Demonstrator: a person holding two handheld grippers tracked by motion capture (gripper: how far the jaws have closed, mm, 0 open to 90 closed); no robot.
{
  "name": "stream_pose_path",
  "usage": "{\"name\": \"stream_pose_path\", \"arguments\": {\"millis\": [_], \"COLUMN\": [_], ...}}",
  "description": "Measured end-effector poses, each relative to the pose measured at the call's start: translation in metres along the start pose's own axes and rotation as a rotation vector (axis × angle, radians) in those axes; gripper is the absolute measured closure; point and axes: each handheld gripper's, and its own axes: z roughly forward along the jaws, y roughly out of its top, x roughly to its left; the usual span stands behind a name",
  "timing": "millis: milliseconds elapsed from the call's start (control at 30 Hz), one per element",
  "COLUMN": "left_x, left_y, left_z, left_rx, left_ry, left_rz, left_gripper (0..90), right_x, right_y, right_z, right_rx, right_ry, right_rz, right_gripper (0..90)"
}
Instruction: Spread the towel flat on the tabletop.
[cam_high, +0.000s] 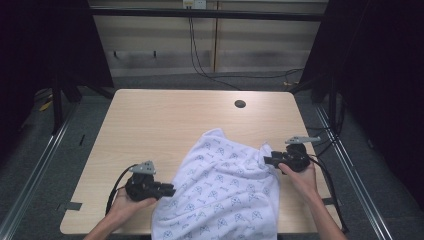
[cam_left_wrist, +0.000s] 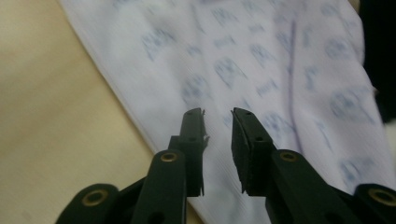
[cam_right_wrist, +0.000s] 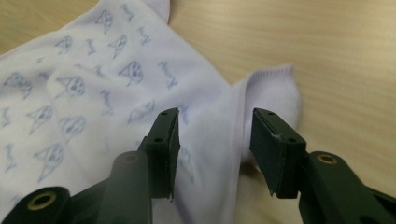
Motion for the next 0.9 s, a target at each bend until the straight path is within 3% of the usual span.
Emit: {"name": "stream_pose_path", "arguments": {"millis": [100,167,200,233,267,333,367,400,433,500,533,567,667,700,800,833,867,900], "left_x": [0.017,0.024,0.026,0.027,0.028,0.024,0.023,0.022,0.019,0.009,0.009,0.005,-0.002,-0.008,-0.014,-0.02,-0.02,-0.026], "left_y": [0.014,0.02,0.023,0.023,0.023,0.021,0.021,0.02,0.018,0.013,0.013,0.01,0.003,-0.002,-0.007,-0.012,-0.012,-0.018], "left_z": [0.017,0.027,0.03,0.033,0.036,0.04,0.039,0.038,0.037,0.031,0.031,0.028,0.022,0.018,0.014,0.01,0.01,0.006], "left_rx": [-0.012,-0.012,-0.015,-0.017,-0.007,0.026,0.035,0.047,0.051,0.079,0.079,0.093,0.106,0.117,0.129,0.138,0.138,0.154], "left_ry": [0.034,0.055,0.067,0.075,0.074,0.088,0.087,0.083,0.098,0.119,0.119,0.124,0.082,0.075,0.059,0.052,0.052,0.011], "left_rz": [0.0,-0.003,-0.005,-0.012,-0.017,0.019,0.021,0.021,0.037,0.066,0.066,0.07,0.039,0.035,0.034,0.03,0.03,0.009], "left_gripper": [70.9,70.1,69.9,70.1,70.1,72.8,78.2,78.2,84.9,88.5,89.3,89.3,90.0,90.0,90.0,90.0,90.0,90.0], "right_x": [-0.006,-0.011,-0.011,-0.011,-0.011,-0.006,0.003,0.003,0.015,0.028,0.028,0.035,0.054,0.067,0.074,0.077,0.077,0.074], "right_y": [0.01,0.011,0.01,0.007,0.007,0.006,0.008,0.008,0.01,0.006,0.006,0.002,-0.015,-0.033,-0.049,-0.062,-0.062,-0.072], "right_z": [0.011,0.019,0.023,0.03,0.03,0.028,0.02,0.02,0.007,-0.009,-0.009,-0.017,-0.035,-0.047,-0.055,-0.06,-0.06,-0.061], "right_rx": [-0.023,-0.018,-0.006,0.019,0.019,0.007,-0.027,-0.027,-0.053,-0.082,-0.082,-0.091,-0.07,-0.049,-0.014,0.021,0.021,0.059], "right_ry": [-0.002,0.017,0.001,-0.023,-0.023,0.007,0.029,0.029,0.077,0.149,0.149,0.172,0.23,0.267,0.277,0.264,0.264,0.218], "right_rz": [0.018,0.029,0.027,0.017,0.017,0.003,-0.02,-0.02,-0.041,-0.056,-0.056,-0.068,-0.113,-0.125,-0.135,-0.141,-0.141,-0.132], "right_gripper": [52.2,52.3,52.6,63.5,63.5,84.3,88.4,88.4,88.7,88.7,88.7,88.7,88.7,88.7,88.6,88.4,88.4,87.0]}}
